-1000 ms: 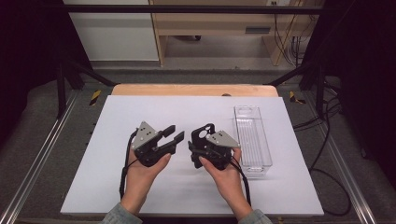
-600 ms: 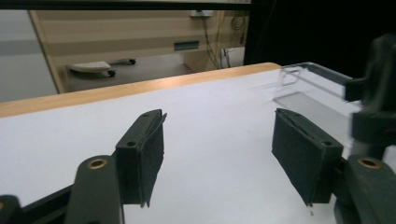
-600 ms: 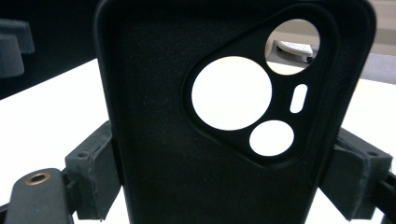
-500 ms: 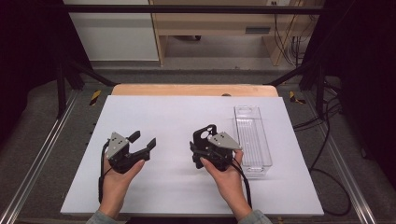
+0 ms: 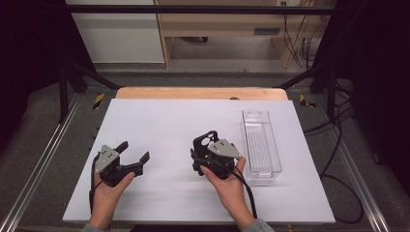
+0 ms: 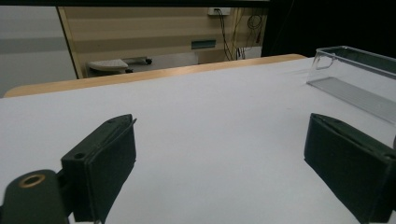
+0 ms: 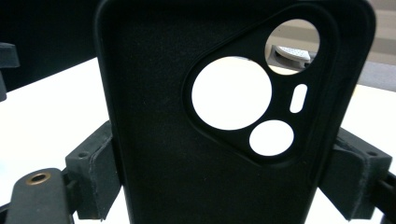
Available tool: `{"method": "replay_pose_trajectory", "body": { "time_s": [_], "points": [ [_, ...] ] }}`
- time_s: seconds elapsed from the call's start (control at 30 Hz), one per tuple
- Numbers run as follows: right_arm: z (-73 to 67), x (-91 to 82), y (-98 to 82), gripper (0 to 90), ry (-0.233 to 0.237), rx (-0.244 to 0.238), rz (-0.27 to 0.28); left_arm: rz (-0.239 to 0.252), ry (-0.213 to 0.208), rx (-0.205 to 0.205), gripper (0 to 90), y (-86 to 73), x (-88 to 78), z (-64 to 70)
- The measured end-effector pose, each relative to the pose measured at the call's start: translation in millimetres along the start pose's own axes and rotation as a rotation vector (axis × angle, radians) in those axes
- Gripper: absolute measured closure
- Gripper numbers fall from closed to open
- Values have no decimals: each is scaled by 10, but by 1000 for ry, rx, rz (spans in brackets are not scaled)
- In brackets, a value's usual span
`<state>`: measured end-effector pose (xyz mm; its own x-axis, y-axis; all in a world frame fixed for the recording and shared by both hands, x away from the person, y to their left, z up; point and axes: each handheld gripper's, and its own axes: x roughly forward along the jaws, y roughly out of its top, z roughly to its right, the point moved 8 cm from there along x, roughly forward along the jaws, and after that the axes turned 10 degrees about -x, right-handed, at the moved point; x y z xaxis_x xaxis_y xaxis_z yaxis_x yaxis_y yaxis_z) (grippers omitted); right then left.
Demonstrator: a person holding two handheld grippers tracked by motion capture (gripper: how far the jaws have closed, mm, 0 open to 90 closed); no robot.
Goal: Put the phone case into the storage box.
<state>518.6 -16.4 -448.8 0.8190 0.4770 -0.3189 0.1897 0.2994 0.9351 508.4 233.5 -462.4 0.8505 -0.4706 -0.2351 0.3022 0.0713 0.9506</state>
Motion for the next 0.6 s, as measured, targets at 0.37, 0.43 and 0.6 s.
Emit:
{"method": "replay_pose_trajectory", "body": {
  "time_s": [0.37, 0.43, 0.6],
  "points": [
    [239, -66, 377, 138, -6, 45, 20, 14, -15, 20, 52, -80, -161, -84],
    [329, -66, 481, 138, -14, 52, 27, 22, -10, 24, 44, -77, -203, -133],
    [601, -23, 685, 138, -46, 75, 30, 40, -5, 10, 37, -60, -246, -205]
  ]
}}
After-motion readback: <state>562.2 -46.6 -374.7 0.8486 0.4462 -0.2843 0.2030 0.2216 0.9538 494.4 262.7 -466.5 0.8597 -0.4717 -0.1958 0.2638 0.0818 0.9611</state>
